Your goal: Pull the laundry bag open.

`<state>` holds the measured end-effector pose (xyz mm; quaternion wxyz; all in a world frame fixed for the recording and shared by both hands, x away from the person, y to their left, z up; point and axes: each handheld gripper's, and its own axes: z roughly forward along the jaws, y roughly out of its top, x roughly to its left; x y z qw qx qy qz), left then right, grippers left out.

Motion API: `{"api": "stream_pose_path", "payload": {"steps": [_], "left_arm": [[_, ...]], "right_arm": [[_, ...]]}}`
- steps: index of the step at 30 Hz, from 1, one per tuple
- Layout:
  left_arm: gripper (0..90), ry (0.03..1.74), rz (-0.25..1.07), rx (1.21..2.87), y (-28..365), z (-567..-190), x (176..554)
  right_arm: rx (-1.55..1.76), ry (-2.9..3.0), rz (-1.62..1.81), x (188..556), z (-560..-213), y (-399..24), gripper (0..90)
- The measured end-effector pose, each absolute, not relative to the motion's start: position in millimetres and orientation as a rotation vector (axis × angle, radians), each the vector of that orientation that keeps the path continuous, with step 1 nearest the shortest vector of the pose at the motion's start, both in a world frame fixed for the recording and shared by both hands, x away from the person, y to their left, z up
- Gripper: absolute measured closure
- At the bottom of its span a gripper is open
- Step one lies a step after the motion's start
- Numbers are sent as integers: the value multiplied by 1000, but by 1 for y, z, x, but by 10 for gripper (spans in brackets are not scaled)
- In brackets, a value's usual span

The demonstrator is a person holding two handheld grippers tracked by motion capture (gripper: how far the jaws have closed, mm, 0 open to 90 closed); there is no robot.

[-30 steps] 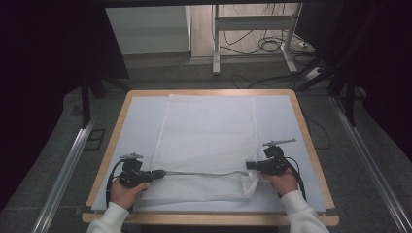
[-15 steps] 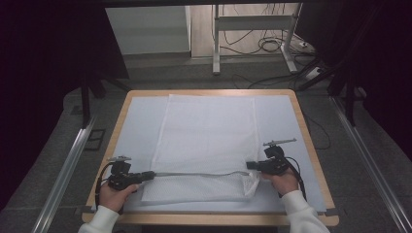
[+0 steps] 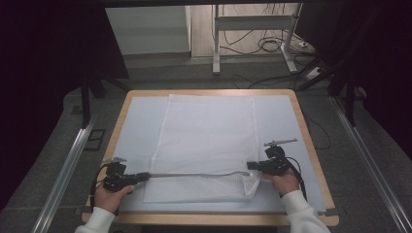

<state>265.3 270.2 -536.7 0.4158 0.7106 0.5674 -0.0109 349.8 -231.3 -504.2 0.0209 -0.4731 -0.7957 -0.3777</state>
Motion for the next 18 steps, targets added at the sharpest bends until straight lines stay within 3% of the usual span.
{"api": "stream_pose_path", "payload": {"steps": [18], "left_arm": [[867, 1457, 18, 1806, 272, -539, 262]], "right_arm": [[-1476, -2471, -1170, 349, -504, -232, 885]]}}
